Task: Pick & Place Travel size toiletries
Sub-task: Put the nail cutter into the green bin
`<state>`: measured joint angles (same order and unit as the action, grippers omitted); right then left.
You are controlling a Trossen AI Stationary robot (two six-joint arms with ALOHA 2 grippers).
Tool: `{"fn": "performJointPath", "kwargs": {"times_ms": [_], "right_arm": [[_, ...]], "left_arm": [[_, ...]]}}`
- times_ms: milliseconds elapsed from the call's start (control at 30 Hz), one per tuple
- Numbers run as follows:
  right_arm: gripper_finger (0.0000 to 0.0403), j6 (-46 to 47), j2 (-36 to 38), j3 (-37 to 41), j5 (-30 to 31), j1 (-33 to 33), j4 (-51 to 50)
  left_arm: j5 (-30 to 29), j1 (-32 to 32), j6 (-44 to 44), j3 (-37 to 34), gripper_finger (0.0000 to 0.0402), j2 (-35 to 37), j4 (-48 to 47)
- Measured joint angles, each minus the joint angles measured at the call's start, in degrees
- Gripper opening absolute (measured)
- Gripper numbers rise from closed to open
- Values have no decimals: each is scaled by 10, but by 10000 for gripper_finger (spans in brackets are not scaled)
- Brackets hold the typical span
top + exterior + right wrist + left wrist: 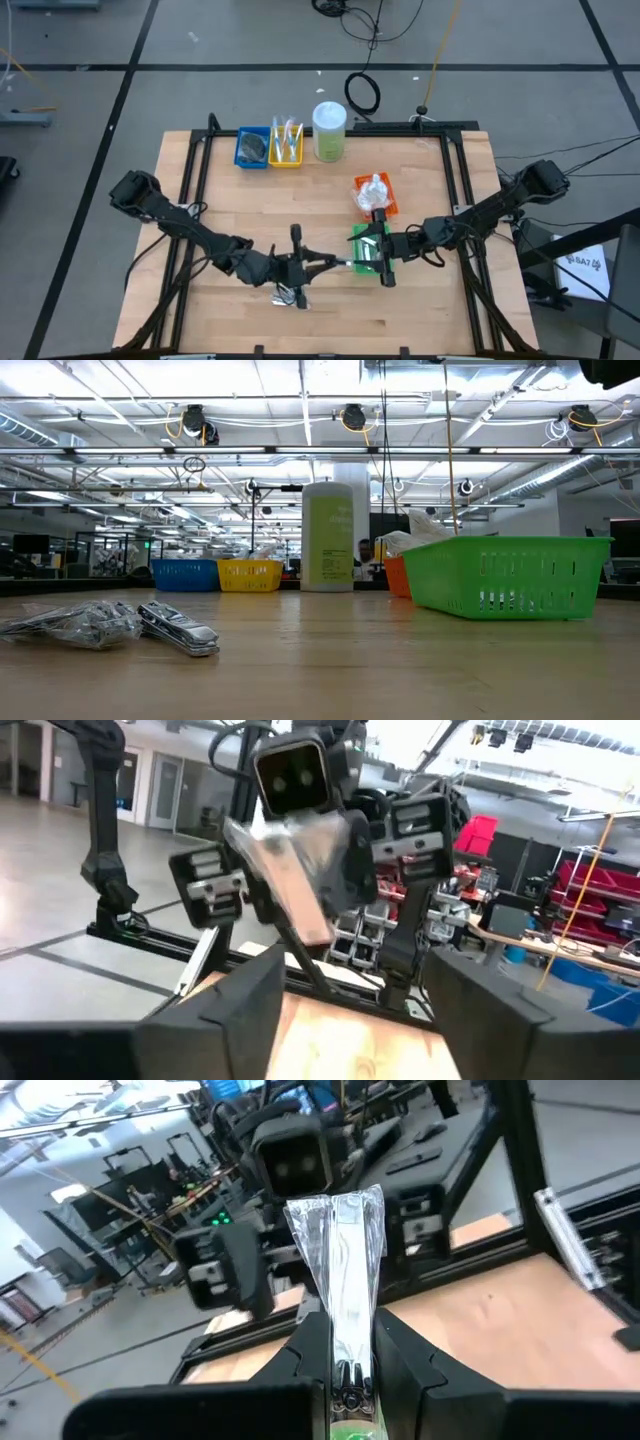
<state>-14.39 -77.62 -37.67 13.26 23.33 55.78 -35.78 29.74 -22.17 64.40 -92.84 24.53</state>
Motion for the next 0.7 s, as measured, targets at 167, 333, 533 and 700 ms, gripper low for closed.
{"fn": "performJointPath", "kwargs": {"times_ms": [167,333,533,700], "right_arm": [[258,2,-5,0,-14,0,31],[256,-2,-17,-3,-31,0,70],[248,-3,-18,-14,-45,-1,67],[247,-4,-18,-26,-45,-1,55]], "left_arm": [[2,-6,9,0,35,2,-5],[0,-11,11,0,35,2,-5],[9,-17,18,0,35,2,-9],[43,-33,35,0,35,2,-11]]}}
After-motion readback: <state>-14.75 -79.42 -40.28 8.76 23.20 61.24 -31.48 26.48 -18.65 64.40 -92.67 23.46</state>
